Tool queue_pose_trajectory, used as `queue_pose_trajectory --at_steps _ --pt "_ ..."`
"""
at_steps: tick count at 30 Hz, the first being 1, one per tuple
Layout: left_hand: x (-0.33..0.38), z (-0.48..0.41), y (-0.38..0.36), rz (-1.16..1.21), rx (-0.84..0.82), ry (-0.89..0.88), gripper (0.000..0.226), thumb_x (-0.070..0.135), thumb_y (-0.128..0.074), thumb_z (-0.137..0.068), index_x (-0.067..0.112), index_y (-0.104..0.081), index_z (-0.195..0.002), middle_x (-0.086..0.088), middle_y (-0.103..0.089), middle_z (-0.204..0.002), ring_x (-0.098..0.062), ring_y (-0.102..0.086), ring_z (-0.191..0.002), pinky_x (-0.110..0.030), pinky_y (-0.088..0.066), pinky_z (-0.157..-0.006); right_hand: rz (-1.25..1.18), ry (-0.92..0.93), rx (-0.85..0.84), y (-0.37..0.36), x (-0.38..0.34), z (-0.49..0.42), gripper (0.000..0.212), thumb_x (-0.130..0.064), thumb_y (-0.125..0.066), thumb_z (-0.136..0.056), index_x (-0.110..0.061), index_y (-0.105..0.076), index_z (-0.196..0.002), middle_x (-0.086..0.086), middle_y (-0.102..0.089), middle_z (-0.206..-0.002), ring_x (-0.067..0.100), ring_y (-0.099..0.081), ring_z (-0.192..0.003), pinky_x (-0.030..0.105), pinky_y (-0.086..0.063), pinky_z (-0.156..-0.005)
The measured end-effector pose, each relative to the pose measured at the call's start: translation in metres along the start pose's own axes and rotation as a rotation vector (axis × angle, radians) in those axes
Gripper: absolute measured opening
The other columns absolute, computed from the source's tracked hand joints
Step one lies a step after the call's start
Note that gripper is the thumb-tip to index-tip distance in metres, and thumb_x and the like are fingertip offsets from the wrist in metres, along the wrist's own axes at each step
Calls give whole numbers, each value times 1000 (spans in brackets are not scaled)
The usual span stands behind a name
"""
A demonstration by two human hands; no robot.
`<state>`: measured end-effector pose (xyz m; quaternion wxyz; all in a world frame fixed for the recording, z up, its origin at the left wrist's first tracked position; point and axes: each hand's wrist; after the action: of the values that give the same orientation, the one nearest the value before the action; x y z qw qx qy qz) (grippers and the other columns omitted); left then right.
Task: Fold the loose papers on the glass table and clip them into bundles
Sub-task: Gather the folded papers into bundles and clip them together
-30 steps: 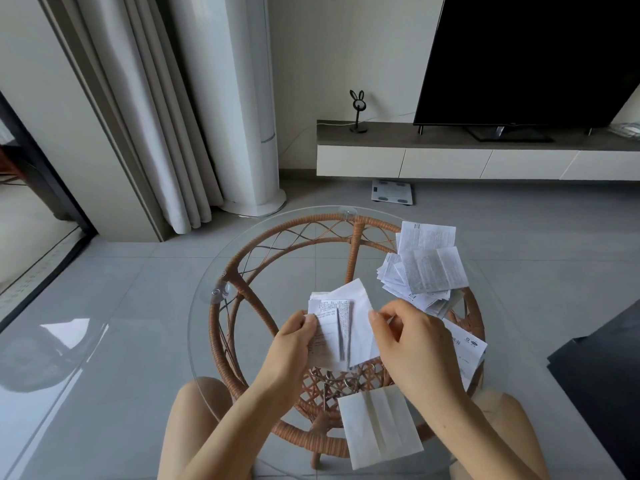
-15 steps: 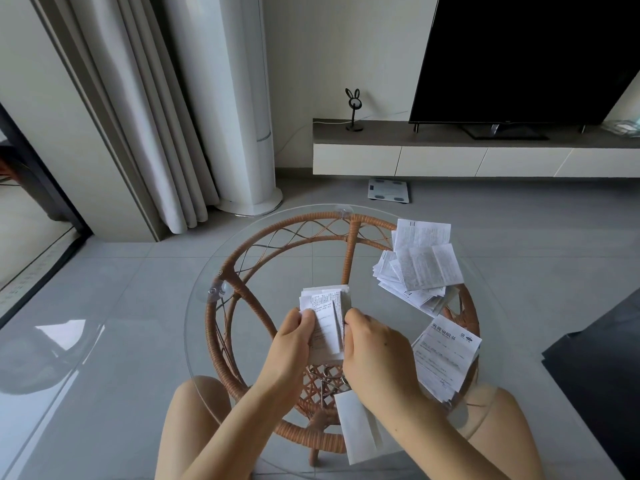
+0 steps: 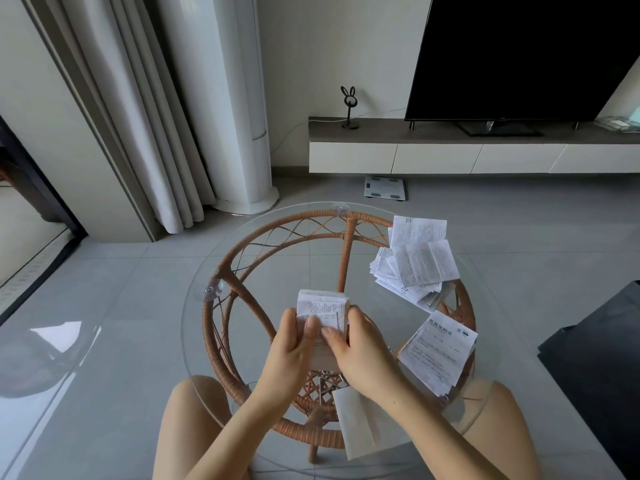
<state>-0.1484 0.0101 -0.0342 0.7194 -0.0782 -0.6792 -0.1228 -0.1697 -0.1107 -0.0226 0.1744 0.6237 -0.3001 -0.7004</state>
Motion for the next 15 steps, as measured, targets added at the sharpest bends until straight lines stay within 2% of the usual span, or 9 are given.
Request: queue_pose_trajectory --at_steps 2,4,6,9,11,13,15 --pt "-2 -1 -1 -23 -3 10 22 26 -46 -96 6 -44 -86 -2 -52 -78 -10 -48 -69 -27 -45 -62 -13 3 -18 3 4 5 35 -34 -48 -97 -15 -47 -126 -2 -57 -122 8 -55 -101 3 -43 -59" --pt "-4 -3 -1 -16 24 39 22 26 -48 -96 8 -45 -85 -8 -51 -79 -17 -49 -73 -34 -46 -66 54 22 12 15 12 11 28 -37 -49 -96 -20 -54 -117 -6 -64 -111 8 -60 -94 8 -46 -61" --pt "-6 -9 -1 35 55 97 19 25 -49 -97 6 -49 -91 -19 -54 -89 -27 -53 -81 -45 -51 -75 226 -14 137 40 28 16 26 -41 -52 -93 -23 -58 -112 -9 -63 -100 7 -59 -86 12 -40 -58" --pt "-8 -15 3 107 82 170 16 22 -50 -97 9 -54 -104 -17 -61 -103 -29 -60 -92 -51 -50 -87 428 -191 395 84 61 14 41 -44 -64 -84 -18 -60 -116 0 -63 -111 21 -55 -103 26 -39 -69" --pt "-10 -18 3 124 76 202 20 22 -50 -97 6 -54 -106 -17 -62 -102 -28 -60 -91 -53 -49 -90 483 -322 359 104 87 7 57 -47 -69 -78 -16 -56 -124 9 -60 -120 30 -52 -110 35 -43 -83" --pt "-9 -19 1 150 55 236 24 23 -51 -97 2 -55 -108 -15 -63 -97 -27 -61 -88 -55 -48 -92 440 -412 231 117 106 2 74 -51 -70 -76 -14 -47 -135 10 -55 -131 31 -49 -119 38 -42 -94" --pt "-7 -20 -1 181 34 265 23 22 -52 -97 2 -56 -109 -12 -63 -94 -27 -61 -86 -54 -48 -93 356 -427 191 122 113 0 78 -51 -72 -75 -13 -44 -138 9 -52 -135 29 -48 -123 39 -41 -99"
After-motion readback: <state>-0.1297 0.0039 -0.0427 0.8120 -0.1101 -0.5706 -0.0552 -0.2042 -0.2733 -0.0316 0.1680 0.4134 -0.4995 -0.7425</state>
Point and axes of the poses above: each hand's wrist, its own z-axis away from the middle knuckle, its own y-axis out of the back of the hand, x = y × z
